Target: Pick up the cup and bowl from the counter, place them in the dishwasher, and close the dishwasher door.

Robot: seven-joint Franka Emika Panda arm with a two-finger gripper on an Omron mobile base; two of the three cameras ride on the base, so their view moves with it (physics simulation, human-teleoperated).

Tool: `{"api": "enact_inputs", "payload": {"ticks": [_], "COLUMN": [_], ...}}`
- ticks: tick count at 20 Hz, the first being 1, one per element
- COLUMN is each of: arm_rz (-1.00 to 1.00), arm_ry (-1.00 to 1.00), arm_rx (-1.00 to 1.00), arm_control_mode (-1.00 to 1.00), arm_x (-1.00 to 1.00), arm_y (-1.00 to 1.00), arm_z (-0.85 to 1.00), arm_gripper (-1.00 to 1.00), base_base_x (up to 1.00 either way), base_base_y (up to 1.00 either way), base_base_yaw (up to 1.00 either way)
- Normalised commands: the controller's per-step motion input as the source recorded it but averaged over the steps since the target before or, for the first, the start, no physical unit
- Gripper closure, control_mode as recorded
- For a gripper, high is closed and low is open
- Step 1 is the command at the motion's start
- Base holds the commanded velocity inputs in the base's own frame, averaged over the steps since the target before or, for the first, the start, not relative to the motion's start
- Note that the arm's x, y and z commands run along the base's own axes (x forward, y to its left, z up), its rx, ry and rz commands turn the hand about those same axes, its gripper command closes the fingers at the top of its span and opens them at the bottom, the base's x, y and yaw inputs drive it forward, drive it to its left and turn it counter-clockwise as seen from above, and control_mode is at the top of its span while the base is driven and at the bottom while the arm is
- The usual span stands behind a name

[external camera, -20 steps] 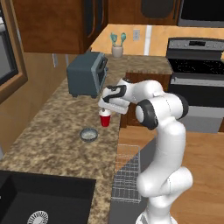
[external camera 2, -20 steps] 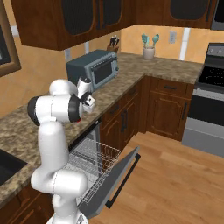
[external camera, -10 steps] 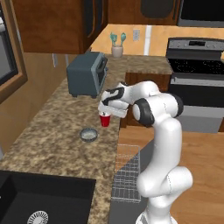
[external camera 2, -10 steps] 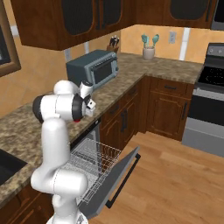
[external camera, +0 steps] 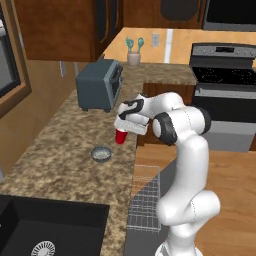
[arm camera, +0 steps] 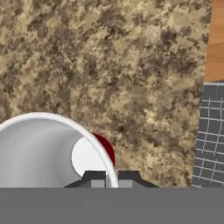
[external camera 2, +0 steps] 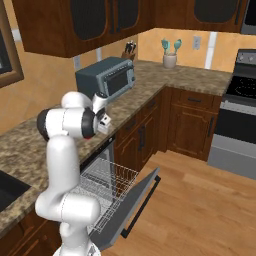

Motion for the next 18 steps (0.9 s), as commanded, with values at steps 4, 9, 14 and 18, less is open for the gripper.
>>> {"api": "enact_inputs", "payload": {"ticks": [4,9,14,18], "arm_rz": [-0.05,-0.1,0.04,0.35], "arm_ry": [-0.06,-0.04,0.0,0.0], "arm_rx": [0.02,0.05,0.0,0.0], "arm_control_mode": [-1.0,-1.0,-1.0,-1.0], "arm_x": [-0.81,-0.86,-0.49,0.0], "arm_y": [-0.74,-0.95,-0.65,-0.3], "arm_z": [-0.05,0.0,-0.16,-0.45], "arm_gripper": [1.0,1.0,1.0,1.0], "base_base_x": [0.0,0.0,0.0,0.0], "base_base_y": [0.0,0.0,0.0,0.0], "base_base_yaw": [0.0,0.0,0.0,0.0]}}
